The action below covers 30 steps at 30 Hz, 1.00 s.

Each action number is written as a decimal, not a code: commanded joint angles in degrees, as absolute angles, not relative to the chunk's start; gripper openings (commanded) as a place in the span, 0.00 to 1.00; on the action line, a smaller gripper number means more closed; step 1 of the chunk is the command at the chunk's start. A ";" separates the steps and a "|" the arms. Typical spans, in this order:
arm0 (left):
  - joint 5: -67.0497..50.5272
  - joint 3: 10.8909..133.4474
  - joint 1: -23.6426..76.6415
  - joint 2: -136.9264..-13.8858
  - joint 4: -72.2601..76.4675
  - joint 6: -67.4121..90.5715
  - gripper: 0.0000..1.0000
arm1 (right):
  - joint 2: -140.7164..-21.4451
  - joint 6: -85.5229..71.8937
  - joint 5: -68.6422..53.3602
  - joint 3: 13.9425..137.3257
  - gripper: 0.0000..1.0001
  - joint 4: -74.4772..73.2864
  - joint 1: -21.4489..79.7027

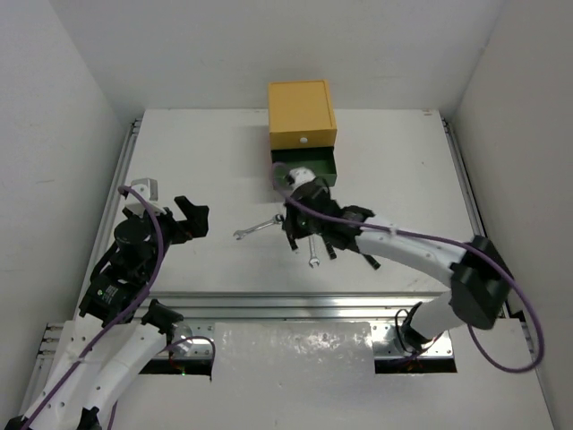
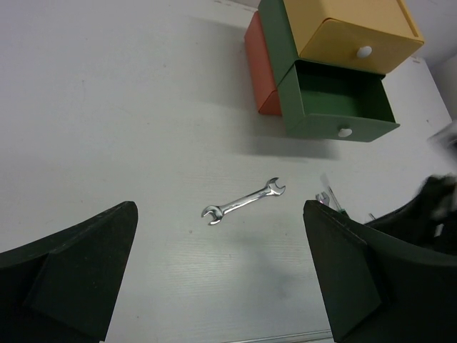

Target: Sort the tools into containers

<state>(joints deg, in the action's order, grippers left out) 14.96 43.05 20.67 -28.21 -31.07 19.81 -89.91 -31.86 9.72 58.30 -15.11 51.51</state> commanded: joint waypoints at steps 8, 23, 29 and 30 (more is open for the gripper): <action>15.91 43.15 20.83 -28.21 -28.83 20.04 1.00 | -77.95 -63.52 29.85 56.50 0.00 2.64 38.67; 14.86 42.98 20.92 -28.74 -28.57 19.78 1.00 | -97.81 -94.13 40.35 75.93 0.04 -9.67 35.34; 14.41 42.89 20.92 -28.39 -28.39 19.60 1.00 | -99.84 -92.11 39.81 77.08 0.20 -8.26 34.98; 14.24 42.89 20.92 -28.30 -28.30 19.60 1.00 | -99.76 -91.15 39.64 76.99 0.23 -7.74 34.89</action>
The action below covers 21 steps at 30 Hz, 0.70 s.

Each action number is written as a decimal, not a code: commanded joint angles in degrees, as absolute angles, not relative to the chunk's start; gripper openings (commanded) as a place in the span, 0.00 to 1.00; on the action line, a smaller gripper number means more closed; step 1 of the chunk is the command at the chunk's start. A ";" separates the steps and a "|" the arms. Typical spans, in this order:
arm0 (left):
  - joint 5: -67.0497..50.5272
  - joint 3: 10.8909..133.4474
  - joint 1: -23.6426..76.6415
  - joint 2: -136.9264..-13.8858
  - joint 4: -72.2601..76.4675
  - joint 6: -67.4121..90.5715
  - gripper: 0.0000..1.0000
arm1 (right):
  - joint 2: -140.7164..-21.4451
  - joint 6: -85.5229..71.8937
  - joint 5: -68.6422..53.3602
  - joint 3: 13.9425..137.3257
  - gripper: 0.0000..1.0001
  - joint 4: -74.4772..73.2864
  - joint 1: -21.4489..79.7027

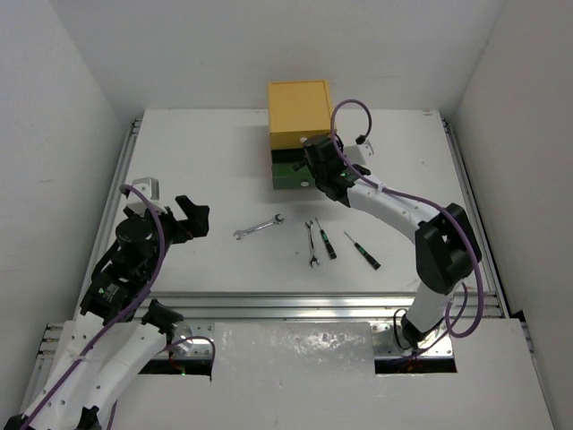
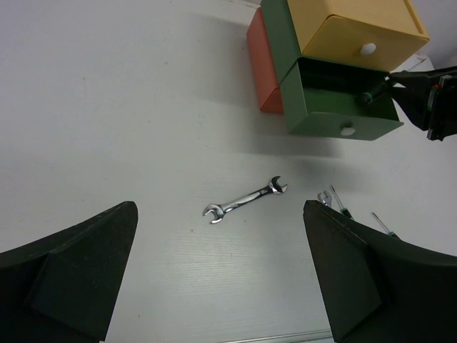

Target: Sort the tools into containers

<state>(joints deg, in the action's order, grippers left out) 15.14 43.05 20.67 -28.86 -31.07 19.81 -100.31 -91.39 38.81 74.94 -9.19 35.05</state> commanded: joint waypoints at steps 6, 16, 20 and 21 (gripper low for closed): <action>14.06 42.89 20.92 -28.30 -28.21 19.51 1.00 | -99.67 -85.26 36.13 77.69 0.45 -3.96 33.93; 12.41 46.75 20.92 -37.31 -31.72 28.52 0.98 | -79.41 -50.61 27.52 71.02 0.69 -2.17 31.56; 8.06 41.06 27.66 -44.46 -19.37 38.39 0.90 | -69.11 -40.71 22.85 64.82 0.83 -18.97 30.06; 11.22 40.26 35.52 -48.74 -15.51 42.58 0.90 | -64.30 -38.61 23.37 60.77 0.90 -22.55 29.97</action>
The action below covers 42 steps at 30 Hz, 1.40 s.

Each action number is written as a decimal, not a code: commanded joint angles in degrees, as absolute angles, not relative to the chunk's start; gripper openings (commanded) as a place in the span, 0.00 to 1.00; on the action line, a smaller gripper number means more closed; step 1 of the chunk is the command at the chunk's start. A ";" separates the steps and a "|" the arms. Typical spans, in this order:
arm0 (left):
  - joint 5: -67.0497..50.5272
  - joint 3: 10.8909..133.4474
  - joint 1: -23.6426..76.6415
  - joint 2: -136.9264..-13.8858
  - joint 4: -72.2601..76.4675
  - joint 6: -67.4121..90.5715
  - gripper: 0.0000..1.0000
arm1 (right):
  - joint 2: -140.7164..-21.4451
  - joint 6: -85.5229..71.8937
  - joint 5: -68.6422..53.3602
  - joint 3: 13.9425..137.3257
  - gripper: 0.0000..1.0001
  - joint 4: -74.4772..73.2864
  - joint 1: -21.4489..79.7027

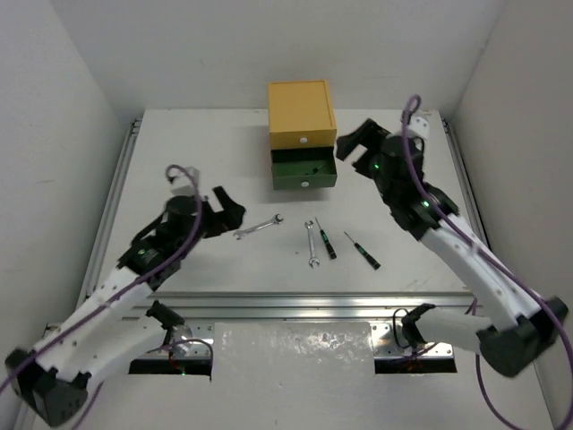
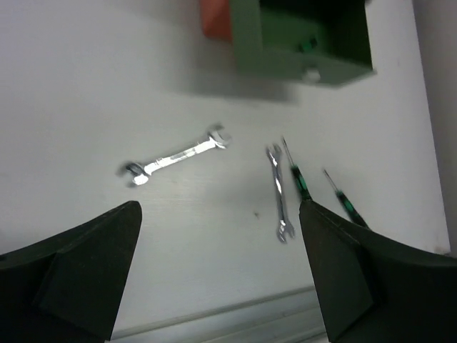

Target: Sort the tools into containers

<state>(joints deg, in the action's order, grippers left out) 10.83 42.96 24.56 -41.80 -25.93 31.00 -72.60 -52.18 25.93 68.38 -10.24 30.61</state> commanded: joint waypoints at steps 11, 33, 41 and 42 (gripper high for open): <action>35.34 80.54 59.41 -101.05 -25.66 57.48 0.89 | -37.98 -39.73 29.45 47.81 0.93 -39.02 29.79; 38.58 102.74 62.84 -128.67 -45.61 66.71 0.66 | -30.41 -33.84 27.95 48.43 0.94 -43.33 29.79; 34.46 100.99 62.49 -130.78 -40.87 64.34 0.38 | -29.18 -33.31 27.42 49.22 0.94 -43.86 29.79; 33.67 100.90 62.49 -131.04 -40.87 64.34 0.36 | -29.09 -33.22 27.51 49.22 0.94 -43.94 29.79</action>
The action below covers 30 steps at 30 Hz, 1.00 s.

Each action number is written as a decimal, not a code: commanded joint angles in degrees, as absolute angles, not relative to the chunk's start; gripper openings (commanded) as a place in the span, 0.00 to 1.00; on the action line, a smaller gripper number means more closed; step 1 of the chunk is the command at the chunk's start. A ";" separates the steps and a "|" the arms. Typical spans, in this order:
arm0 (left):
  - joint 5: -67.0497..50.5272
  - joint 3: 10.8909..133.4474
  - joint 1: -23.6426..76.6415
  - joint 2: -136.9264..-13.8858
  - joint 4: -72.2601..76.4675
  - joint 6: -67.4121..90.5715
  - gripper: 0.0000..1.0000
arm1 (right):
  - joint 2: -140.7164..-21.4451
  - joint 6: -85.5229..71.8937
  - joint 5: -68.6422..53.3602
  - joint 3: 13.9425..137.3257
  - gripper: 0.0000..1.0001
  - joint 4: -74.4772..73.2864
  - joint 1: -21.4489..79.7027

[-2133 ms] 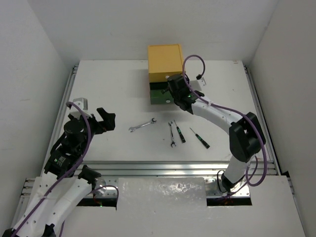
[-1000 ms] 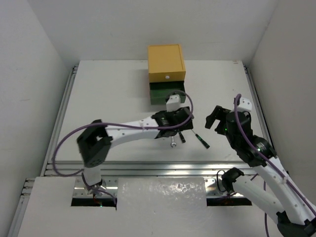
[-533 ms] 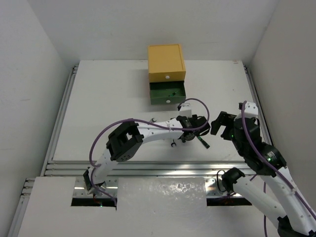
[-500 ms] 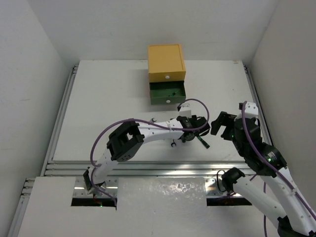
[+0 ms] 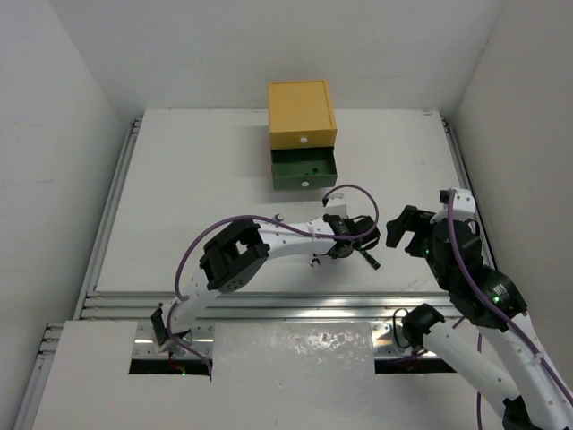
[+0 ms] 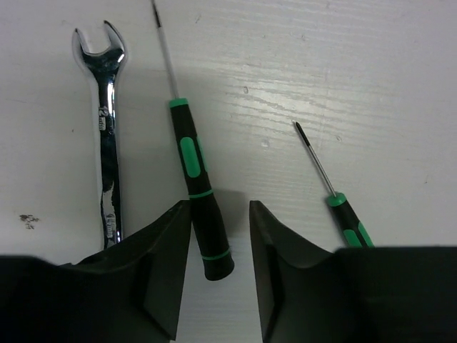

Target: Sort the tools into containers

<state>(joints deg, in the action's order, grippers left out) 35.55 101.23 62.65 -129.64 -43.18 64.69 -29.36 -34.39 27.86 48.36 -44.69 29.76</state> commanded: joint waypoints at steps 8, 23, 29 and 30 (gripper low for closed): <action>32.70 98.35 62.40 -130.43 -40.70 63.72 0.35 | -26.81 -33.75 28.39 48.52 0.93 -42.37 29.79; 30.77 87.46 63.11 -106.11 -26.56 37.33 0.00 | -28.91 -32.78 28.57 49.22 0.93 -40.78 29.71; 29.44 86.32 62.75 -98.72 -24.44 11.66 0.00 | -29.80 -32.00 27.78 49.66 0.93 -39.99 29.79; 29.36 85.44 62.49 -97.40 -23.39 8.30 0.00 | -29.79 -31.91 27.60 49.48 0.93 -39.73 29.79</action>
<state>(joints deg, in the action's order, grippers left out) 30.35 86.63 62.70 -101.10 -27.81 26.83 -29.30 -33.12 27.92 48.36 -42.59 29.76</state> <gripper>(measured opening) 0.150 0.930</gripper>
